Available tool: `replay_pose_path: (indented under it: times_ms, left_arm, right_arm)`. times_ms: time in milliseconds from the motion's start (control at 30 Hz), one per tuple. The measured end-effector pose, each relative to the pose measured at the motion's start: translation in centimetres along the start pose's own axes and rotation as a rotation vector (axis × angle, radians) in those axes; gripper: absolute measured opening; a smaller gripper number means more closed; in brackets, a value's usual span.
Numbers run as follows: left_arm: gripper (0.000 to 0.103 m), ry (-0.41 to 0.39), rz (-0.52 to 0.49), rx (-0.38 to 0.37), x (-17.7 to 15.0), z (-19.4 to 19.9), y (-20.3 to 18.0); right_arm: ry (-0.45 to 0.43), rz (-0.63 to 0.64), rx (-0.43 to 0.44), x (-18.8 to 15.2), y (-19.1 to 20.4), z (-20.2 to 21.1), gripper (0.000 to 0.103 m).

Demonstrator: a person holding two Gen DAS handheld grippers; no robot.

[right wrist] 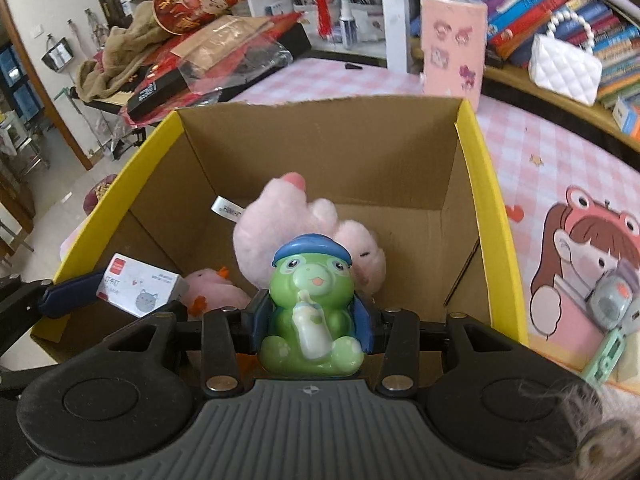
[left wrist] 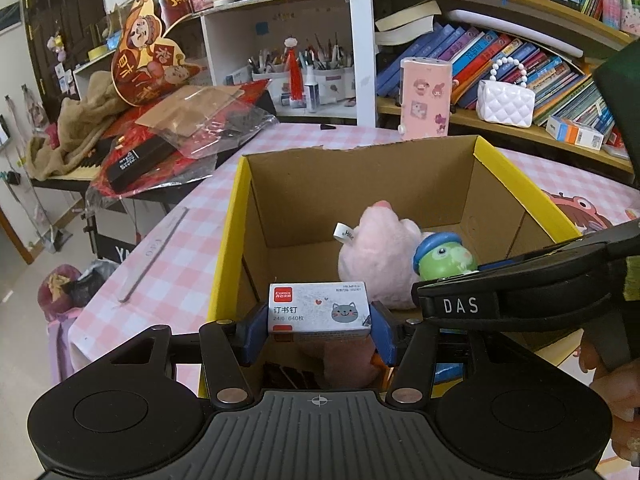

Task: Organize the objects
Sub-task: 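Open both tools to release the frog and staple box into the box, then withdraw both tools from the box toward the remaining toys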

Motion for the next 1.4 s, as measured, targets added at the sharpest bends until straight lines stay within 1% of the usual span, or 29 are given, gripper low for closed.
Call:
replay_pose_path:
  times_ms: [133, 233, 300, 367, 467, 500, 667, 867, 1033, 1267, 1400]
  left_arm:
    - [0.055, -0.018, 0.003, -0.004, 0.1, 0.4, 0.2]
    - [0.055, -0.045, 0.006, -0.007, 0.3, 1.2, 0.4]
    - [0.059, -0.063, 0.012, -0.009, 0.4, 1.8, 0.5]
    - [0.061, -0.087, 0.014, -0.005, 0.6, 2.5, 0.8]
    - [0.072, -0.129, 0.021, 0.001, 0.9, 3.9, 1.2]
    - [0.073, -0.142, 0.023, 0.002, 0.9, 4.3, 1.3]
    - [0.078, -0.177, 0.031, 0.001, 0.6, 6.4, 2.1]
    - [0.08, -0.18, 0.049, 0.002, -1.0, 8.4, 3.5]
    - [0.081, -0.165, 0.059, 0.0, -2.7, 9.6, 4.5]
    - [0.081, -0.116, 0.053, -0.018, -5.7, 10.5, 4.8]
    - [0.085, -0.077, 0.045, -0.029, -7.5, 10.6, 4.6]
  right_arm:
    - [-0.018, -0.006, -0.01, 0.0, 0.1, 0.4, 0.042]
    - [-0.051, -0.011, -0.021, 0.2, 0.2, 1.2, 0.05]
    - [-0.082, -0.013, -0.023, 0.4, 0.3, 2.1, 0.05]
    - [-0.114, -0.018, -0.028, 0.6, 0.4, 3.1, 0.05]
    - [-0.176, -0.035, -0.042, 0.9, 0.5, 5.0, 0.051]
    - [-0.192, -0.041, -0.046, 0.9, 0.5, 5.5, 0.051]
    - [-0.263, -0.065, -0.066, 0.6, 0.8, 8.6, 0.051]
    - [-0.322, -0.072, -0.107, -1.5, 1.6, 11.8, 0.051]
    - [-0.314, -0.069, -0.136, -4.8, 2.5, 13.1, 0.052]
    - [-0.256, -0.083, -0.178, -9.8, 3.7, 13.2, 0.052]
    - [-0.219, -0.101, -0.197, -12.3, 4.1, 13.1, 0.053]
Point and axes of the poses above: each gripper's, at about its wrist camera, not at the fingertips, and z roughly against the way its jaws point, y to its left, x to its top, the point moved 8 cm from there along -z, roughly the way its jaws point, and after that the axes turned 3 degrees about y, right-handed, at the moved point
